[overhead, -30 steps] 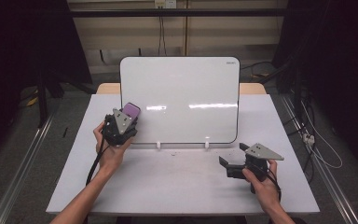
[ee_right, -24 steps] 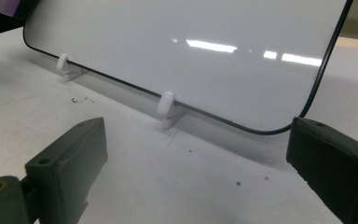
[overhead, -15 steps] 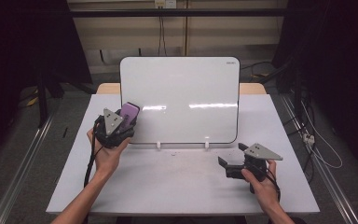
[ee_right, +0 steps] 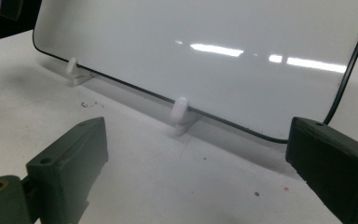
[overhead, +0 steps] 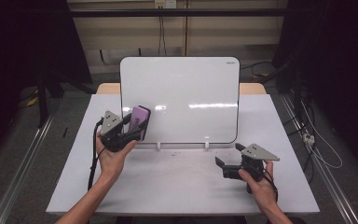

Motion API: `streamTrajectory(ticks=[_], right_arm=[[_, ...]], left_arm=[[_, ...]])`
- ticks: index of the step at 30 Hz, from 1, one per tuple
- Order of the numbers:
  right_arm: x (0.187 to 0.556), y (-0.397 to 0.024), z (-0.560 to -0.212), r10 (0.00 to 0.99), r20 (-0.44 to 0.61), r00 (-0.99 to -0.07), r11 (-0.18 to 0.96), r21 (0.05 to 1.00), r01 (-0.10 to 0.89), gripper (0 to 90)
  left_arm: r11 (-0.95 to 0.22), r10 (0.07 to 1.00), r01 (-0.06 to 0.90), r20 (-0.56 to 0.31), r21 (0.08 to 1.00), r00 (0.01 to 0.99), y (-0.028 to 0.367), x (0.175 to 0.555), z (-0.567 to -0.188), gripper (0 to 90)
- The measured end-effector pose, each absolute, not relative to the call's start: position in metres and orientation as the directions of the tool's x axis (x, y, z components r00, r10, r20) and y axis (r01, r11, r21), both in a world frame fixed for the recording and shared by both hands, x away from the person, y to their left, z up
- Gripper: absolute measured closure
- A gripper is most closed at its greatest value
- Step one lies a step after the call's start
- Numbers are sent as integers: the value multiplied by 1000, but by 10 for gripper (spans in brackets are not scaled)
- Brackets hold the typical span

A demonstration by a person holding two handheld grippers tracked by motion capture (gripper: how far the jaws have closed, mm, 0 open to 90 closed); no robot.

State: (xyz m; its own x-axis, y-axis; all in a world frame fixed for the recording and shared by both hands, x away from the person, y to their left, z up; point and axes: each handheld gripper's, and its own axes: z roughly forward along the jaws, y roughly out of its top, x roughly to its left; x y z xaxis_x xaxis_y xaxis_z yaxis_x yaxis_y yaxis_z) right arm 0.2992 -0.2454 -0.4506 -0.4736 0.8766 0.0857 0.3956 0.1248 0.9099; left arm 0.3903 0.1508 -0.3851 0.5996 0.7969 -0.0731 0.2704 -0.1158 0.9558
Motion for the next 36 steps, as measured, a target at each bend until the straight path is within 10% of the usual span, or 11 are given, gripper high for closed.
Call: streamTrajectory(ticks=[36], right_arm=[[312,-172,-430,757,132,-640,35,970,242,69]], left_arm=[[43,679,304,-251,952,690,88,372,-380,412]])
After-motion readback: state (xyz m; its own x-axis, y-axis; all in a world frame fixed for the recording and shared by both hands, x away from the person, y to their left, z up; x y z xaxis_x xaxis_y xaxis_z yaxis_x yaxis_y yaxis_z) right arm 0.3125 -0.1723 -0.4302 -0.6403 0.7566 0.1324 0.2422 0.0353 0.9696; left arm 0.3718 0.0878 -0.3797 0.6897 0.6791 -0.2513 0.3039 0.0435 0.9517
